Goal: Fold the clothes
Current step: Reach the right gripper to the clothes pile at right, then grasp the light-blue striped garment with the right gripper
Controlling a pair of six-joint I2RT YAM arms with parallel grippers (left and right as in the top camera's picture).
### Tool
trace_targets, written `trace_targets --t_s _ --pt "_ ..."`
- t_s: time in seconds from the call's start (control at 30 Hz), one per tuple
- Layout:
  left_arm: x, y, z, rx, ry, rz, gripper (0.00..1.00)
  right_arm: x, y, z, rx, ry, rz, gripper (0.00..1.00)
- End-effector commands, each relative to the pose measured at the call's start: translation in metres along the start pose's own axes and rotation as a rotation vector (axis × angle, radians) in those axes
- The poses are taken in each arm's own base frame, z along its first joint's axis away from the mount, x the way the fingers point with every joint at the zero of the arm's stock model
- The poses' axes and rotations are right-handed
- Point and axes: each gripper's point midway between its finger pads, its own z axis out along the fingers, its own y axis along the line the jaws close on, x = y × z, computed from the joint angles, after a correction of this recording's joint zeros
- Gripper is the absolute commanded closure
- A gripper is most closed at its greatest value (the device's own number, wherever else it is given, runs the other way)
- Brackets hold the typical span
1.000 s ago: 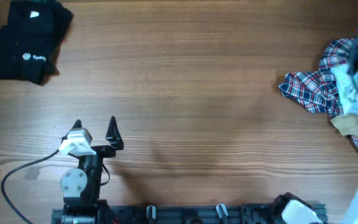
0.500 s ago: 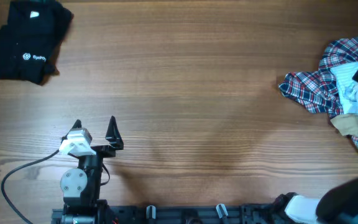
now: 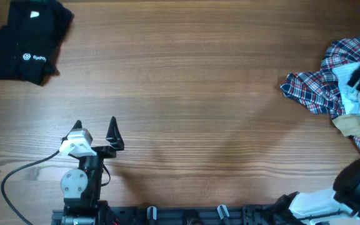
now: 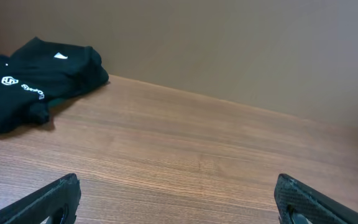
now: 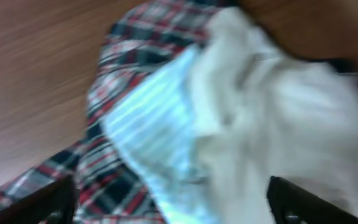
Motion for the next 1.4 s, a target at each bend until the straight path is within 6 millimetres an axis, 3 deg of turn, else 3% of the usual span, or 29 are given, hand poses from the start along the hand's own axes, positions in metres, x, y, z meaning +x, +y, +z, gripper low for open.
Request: trace_targets --t_s 0.0,0.17,0.27,0.37,0.5,0.87,0.97,1.27,1.37 --pt "-0.001 0.003 0.000 -0.012 -0.009 0.015 0.00 0.003 0.031 0.015 -0.143 0.013 -0.049 0.09" --pt "-0.001 0.003 0.000 -0.012 -0.009 0.015 0.00 0.008 0.041 0.030 -0.133 0.042 0.029 0.09" --pt "-0.001 0.003 0.000 -0.012 -0.009 0.015 0.00 0.011 0.038 0.034 -0.067 0.063 0.184 0.13" --pt "-0.001 0.003 0.000 -0.012 -0.009 0.015 0.00 0.018 0.028 0.035 0.045 0.084 0.390 0.05" --pt "-0.001 0.003 0.000 -0.012 -0.009 0.015 0.00 0.038 0.024 0.032 0.117 0.147 0.691 0.03" --pt "-0.001 0.003 0.000 -0.012 -0.009 0.015 0.00 0.048 0.002 0.029 0.259 0.130 0.779 0.03" --pt "-0.001 0.003 0.000 -0.012 -0.009 0.015 0.00 0.042 0.001 0.031 0.255 0.106 0.781 0.09" --pt "-0.001 0.003 0.000 -0.012 -0.009 0.015 0.00 0.067 -0.001 0.057 0.288 0.172 0.830 0.12" --pt "-0.001 0.003 0.000 -0.012 -0.009 0.015 0.00 0.066 -0.006 0.059 0.308 0.154 0.830 0.15"
